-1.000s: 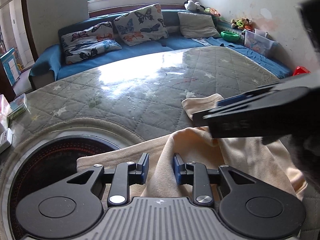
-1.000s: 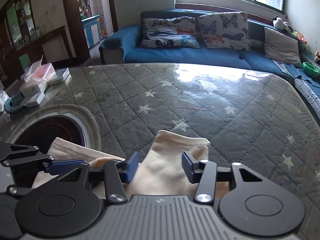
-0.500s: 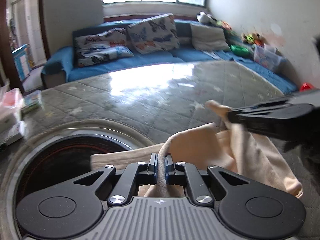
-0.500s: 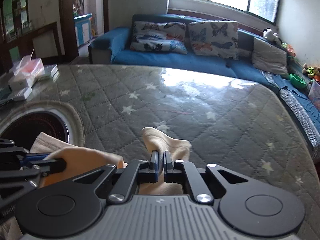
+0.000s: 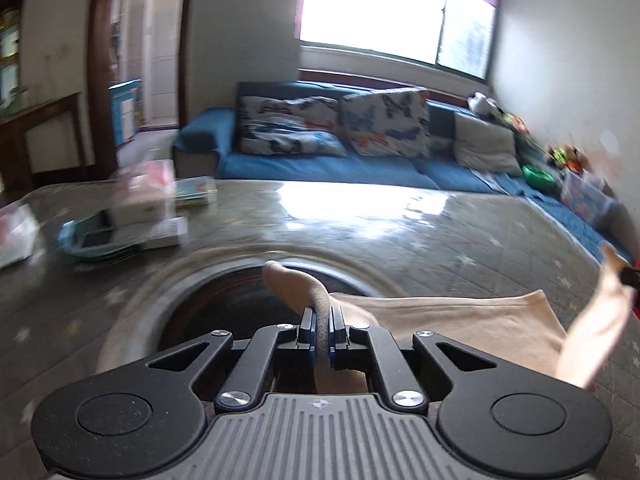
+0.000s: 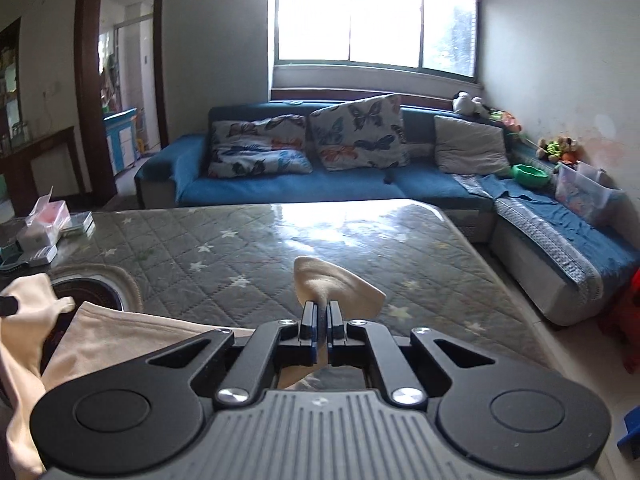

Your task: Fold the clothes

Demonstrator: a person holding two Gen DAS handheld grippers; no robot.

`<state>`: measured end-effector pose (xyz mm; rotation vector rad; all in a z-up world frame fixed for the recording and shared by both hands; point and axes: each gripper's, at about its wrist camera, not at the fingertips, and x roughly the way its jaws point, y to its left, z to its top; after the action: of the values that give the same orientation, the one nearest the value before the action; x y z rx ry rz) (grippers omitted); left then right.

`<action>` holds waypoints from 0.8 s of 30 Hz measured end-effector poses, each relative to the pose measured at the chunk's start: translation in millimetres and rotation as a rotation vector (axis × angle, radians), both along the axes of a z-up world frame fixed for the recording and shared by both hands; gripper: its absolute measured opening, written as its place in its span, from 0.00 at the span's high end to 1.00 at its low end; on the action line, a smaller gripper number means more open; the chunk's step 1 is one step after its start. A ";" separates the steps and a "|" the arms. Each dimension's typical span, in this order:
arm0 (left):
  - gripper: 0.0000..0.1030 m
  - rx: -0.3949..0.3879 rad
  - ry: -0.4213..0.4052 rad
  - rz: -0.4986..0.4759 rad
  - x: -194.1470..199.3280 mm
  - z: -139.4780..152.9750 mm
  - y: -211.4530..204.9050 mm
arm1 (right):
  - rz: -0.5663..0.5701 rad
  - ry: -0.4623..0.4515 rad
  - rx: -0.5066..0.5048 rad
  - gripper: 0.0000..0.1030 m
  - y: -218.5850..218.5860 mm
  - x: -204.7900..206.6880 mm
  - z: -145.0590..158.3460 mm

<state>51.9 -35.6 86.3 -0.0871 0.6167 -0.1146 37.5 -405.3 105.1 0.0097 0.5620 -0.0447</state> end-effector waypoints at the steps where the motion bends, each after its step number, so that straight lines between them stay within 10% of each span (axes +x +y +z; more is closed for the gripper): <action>1: 0.94 -0.005 -0.005 0.017 -7.6 1.3 8.0 | -0.010 -0.006 0.005 0.96 -5.3 -7.8 0.8; 17: 0.94 -0.039 0.028 0.201 -107.3 -14.8 79.1 | -0.237 -0.062 0.059 0.97 -81.9 -117.3 -9.1; 24: 0.93 -0.009 0.119 0.259 -107.8 -43.3 92.0 | -0.325 0.057 0.123 0.96 -117.1 -131.5 -59.0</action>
<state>-55.9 56.4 43.1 -0.1823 0.7187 0.1395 -94.0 -522.4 46.1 0.2197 0.6157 -0.3275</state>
